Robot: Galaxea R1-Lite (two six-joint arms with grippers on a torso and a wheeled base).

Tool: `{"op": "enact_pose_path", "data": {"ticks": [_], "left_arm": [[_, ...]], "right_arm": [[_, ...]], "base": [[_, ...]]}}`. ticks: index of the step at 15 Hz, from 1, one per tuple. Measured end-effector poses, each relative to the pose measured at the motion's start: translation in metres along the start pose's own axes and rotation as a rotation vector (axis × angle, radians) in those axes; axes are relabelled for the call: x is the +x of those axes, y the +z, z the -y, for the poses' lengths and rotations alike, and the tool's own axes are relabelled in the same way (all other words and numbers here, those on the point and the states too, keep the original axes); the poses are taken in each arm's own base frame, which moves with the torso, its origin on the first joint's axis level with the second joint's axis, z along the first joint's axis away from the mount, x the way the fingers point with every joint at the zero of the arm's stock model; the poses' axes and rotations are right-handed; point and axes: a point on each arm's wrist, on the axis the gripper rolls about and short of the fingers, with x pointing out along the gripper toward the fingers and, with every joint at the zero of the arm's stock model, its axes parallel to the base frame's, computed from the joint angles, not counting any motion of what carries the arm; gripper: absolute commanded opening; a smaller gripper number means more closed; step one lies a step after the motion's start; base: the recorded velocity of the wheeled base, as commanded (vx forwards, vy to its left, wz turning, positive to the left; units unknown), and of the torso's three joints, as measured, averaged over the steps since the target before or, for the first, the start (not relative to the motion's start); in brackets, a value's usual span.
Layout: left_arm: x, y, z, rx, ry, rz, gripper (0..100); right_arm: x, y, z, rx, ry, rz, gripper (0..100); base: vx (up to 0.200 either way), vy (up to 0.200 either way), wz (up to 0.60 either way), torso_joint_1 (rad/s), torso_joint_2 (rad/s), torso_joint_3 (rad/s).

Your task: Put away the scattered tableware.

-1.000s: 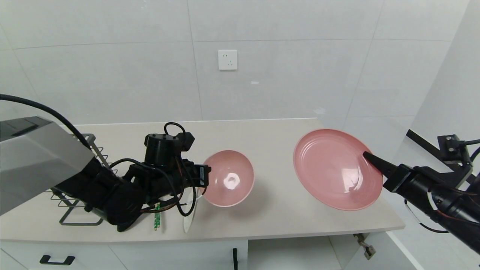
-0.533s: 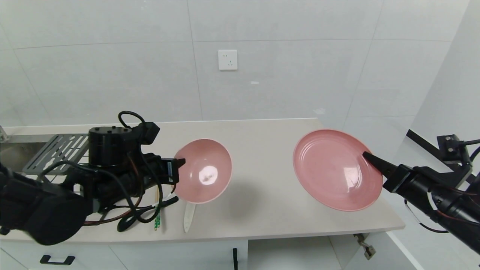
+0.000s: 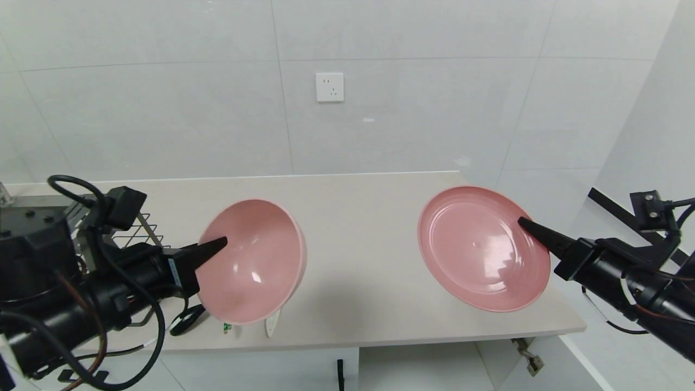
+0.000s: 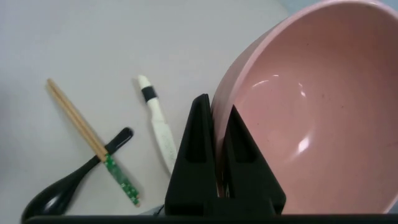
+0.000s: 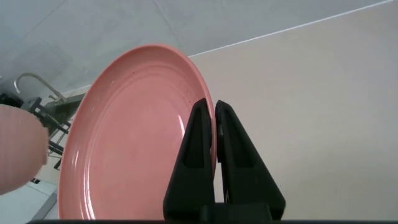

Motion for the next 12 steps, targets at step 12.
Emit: {"op": "enact_pose_path", "data": {"ticks": [12], "left_arm": [[-0.038, -0.008, 0.021, 0.047, -0.209, 0.214, 0]], "right_arm": [[-0.001, -0.003, -0.018, -0.043, 0.078, -0.014, 0]], "base": [[0.000, 0.000, 0.00, 0.000, 0.00, 0.000]]}}
